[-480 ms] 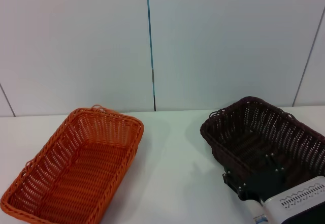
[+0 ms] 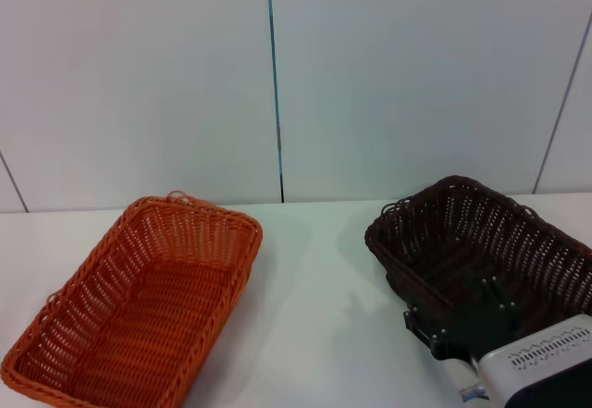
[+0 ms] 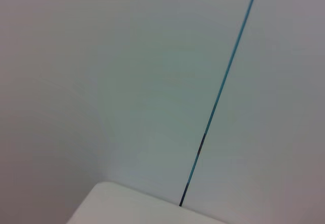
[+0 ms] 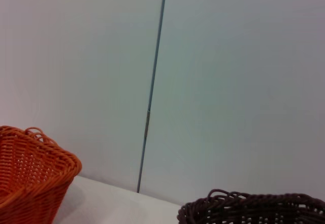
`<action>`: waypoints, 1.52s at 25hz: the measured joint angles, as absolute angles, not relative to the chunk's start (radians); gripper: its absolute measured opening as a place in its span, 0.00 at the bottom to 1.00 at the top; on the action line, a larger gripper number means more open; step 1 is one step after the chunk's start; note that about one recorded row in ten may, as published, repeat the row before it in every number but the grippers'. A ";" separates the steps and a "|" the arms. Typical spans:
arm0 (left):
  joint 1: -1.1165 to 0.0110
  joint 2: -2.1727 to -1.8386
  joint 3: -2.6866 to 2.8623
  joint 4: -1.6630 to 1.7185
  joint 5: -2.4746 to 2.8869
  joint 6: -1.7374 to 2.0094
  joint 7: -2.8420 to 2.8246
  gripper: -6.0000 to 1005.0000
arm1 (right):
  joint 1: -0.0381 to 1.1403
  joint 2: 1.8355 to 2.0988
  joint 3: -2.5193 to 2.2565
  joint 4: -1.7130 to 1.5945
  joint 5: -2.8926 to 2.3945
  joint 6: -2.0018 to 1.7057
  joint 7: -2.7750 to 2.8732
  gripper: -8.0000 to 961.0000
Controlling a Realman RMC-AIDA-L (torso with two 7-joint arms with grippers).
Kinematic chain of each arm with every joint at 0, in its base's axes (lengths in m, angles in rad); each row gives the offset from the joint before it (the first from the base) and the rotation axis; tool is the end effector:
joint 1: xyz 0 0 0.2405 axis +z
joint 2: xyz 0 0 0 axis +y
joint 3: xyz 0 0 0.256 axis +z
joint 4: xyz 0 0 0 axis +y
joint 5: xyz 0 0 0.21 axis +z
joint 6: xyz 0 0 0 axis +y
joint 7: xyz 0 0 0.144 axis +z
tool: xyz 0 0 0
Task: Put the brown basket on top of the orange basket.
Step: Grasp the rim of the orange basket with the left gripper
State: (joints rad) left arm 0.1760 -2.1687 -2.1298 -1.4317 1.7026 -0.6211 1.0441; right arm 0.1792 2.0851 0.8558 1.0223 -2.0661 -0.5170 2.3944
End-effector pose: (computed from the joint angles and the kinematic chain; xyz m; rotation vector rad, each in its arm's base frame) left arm -0.3654 0.2574 0.1478 -1.3650 -1.1246 -0.5759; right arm 0.2226 0.3151 -0.0894 -0.6054 -2.2105 -1.5320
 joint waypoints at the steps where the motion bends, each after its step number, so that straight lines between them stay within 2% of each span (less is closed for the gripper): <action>1: 0.183 -2.169 -2.126 -1.461 1.748 -0.626 0.979 0.58 | 0.179 2.085 0.856 1.022 -2.066 -0.517 2.394 0.87; 10: 0.124 -2.159 -2.186 -1.563 2.094 -0.910 0.594 0.56 | 0.219 2.084 0.862 1.005 -2.056 -0.517 2.387 0.87; 13: 0.019 -2.157 -2.293 -1.542 2.190 -1.110 0.540 0.50 | 0.226 2.082 0.866 0.995 -2.056 -0.517 2.369 0.87; 14: 0.019 -2.157 -2.293 -1.542 2.190 -1.110 0.540 0.48 | 0.229 2.082 0.870 0.990 -2.056 -0.515 2.360 0.87; 15: -0.060 -2.154 -2.396 -1.506 2.240 -1.240 0.458 0.46 | 0.233 2.082 0.876 0.984 -2.056 -0.511 2.353 0.87; 20: -0.171 -2.157 -2.536 -1.478 2.293 -1.414 0.404 0.57 | 0.271 2.081 0.950 0.936 -2.055 -0.403 2.346 0.87; 32: -0.194 -2.156 -2.492 -1.502 2.368 -1.547 0.226 0.77 | 0.330 2.081 0.991 0.875 -2.057 -0.367 2.296 0.88; 38: -0.210 -2.160 -2.440 -1.449 2.384 -1.532 0.201 0.77 | 0.295 2.073 0.997 1.008 -2.127 -0.475 2.240 0.88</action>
